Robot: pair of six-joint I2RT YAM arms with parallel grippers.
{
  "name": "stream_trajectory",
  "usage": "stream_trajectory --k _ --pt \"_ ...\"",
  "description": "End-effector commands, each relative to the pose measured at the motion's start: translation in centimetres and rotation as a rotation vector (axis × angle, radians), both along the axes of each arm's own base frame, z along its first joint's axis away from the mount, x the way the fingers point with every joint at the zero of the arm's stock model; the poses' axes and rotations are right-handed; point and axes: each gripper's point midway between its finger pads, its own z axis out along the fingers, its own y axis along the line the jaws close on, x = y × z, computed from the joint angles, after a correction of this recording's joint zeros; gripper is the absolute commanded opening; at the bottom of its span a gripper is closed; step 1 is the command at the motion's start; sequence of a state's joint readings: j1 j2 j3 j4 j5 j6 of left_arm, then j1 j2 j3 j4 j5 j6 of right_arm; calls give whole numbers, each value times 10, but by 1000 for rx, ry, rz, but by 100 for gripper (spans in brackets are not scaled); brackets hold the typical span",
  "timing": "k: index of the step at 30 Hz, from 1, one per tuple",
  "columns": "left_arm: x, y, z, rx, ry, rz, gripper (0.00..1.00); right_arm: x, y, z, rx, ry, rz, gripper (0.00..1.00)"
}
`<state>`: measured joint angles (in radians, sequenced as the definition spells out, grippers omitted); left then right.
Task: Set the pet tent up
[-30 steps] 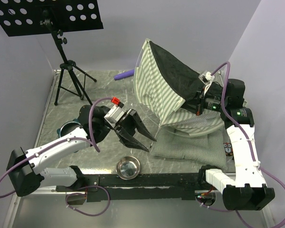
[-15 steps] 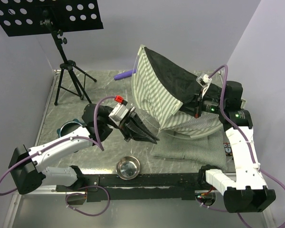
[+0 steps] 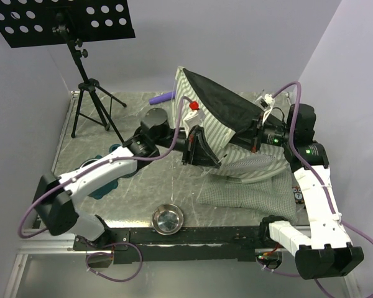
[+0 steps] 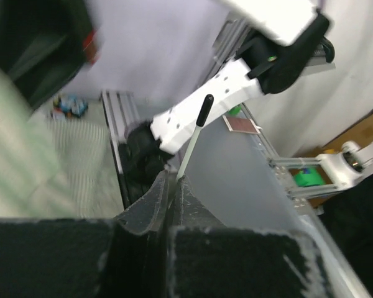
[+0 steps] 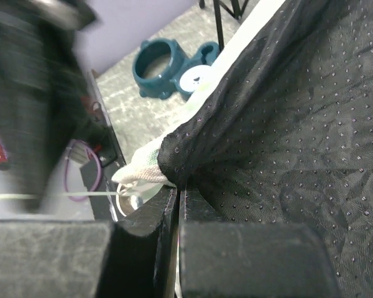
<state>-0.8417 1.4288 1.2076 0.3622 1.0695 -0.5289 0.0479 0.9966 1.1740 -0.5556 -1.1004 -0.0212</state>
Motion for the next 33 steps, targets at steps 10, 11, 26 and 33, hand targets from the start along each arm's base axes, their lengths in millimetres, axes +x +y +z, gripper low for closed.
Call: stream_trajectory --k 10,11,26,33 --pt "28 16 -64 243 444 19 1 -24 6 49 72 -154 38 0" --pt "29 18 -60 227 444 24 1 -24 5 47 69 -154 38 0" --pt "44 12 -54 243 417 78 1 -40 12 31 11 -196 119 0" --pt "48 14 -66 262 459 96 1 -43 12 32 6 -199 126 0"
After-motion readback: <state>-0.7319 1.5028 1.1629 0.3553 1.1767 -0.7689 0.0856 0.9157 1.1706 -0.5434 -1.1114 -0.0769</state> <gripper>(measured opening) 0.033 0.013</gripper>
